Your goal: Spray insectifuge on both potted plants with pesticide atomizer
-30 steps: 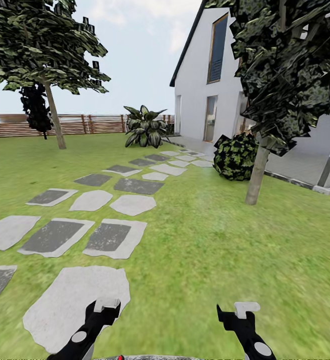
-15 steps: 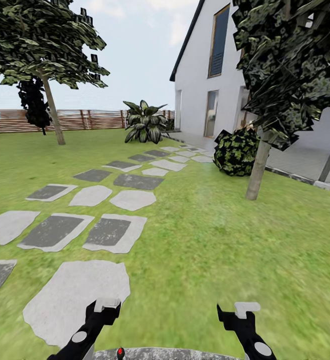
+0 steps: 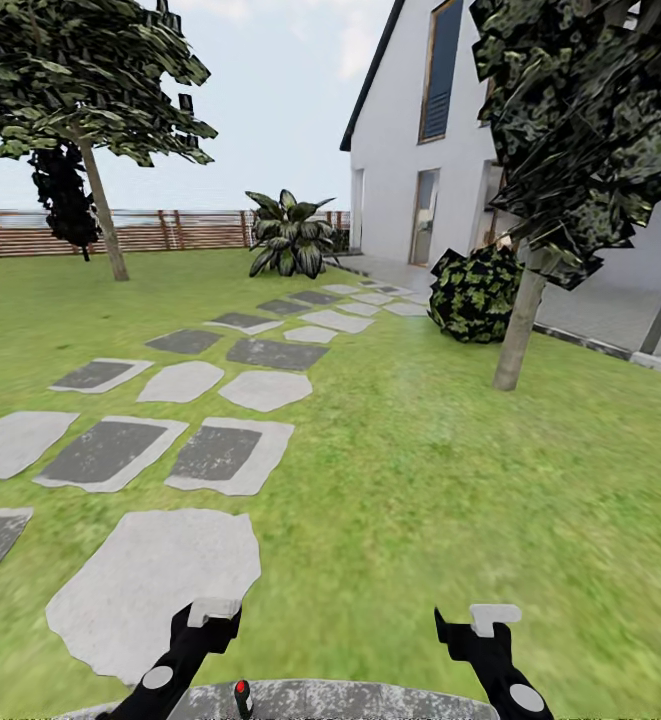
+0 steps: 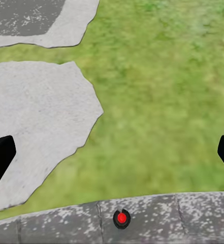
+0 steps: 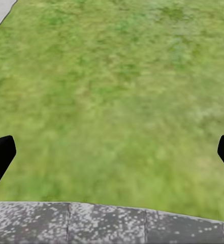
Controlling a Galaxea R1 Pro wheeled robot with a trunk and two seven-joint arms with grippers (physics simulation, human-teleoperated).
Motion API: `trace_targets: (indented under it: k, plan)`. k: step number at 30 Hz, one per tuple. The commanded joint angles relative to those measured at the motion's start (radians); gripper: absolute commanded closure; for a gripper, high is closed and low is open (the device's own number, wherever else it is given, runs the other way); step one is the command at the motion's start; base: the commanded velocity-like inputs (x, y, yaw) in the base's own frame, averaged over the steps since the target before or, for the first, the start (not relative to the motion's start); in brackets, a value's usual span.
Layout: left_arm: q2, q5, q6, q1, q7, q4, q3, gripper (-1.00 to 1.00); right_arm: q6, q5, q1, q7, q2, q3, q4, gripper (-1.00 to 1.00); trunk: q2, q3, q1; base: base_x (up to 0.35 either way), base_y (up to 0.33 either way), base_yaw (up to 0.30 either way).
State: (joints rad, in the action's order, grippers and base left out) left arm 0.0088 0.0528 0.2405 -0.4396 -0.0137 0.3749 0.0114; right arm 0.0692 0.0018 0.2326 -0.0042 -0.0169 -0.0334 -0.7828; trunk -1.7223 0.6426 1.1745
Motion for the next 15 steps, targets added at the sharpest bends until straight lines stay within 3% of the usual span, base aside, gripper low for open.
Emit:
trace_targets:
  k: [1, 15]
  plan:
    - [0.0, 0.005, 0.003, -0.001, 0.0, -0.001, 0.001, -1.0, 0.003, 0.0, 0.001, 0.0, 0.0, 0.0, 0.0, -1.0, -0.008, 0.006, 0.004, 0.0, 0.0, 0.0]
    - [0.0, 0.005, 0.003, -0.001, 0.0, -0.001, 0.001, -1.0, 0.004, 0.0, 0.001, 0.0, 0.0, 0.0, 0.0, -1.0, -0.106, 0.053, 0.057, 0.0, 0.0, 0.0]
